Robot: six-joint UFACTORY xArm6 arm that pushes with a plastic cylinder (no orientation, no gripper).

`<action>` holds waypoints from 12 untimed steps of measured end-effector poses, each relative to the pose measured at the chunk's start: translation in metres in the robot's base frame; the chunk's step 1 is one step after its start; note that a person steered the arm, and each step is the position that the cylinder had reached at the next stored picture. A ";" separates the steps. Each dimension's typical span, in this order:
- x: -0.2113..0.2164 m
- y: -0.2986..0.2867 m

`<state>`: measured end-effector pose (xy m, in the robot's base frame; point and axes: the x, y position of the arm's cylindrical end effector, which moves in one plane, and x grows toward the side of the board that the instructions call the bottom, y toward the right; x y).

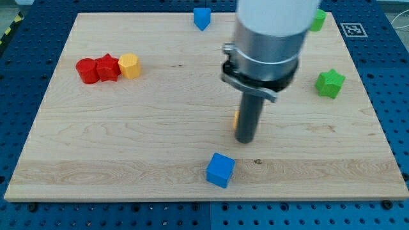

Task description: Push yellow heart to the yellow hexagon

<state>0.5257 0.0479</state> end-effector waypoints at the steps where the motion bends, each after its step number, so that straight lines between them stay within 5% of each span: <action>1: -0.023 -0.006; 4: -0.031 0.083; 7: -0.050 -0.015; 12: -0.096 -0.008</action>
<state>0.4296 0.0401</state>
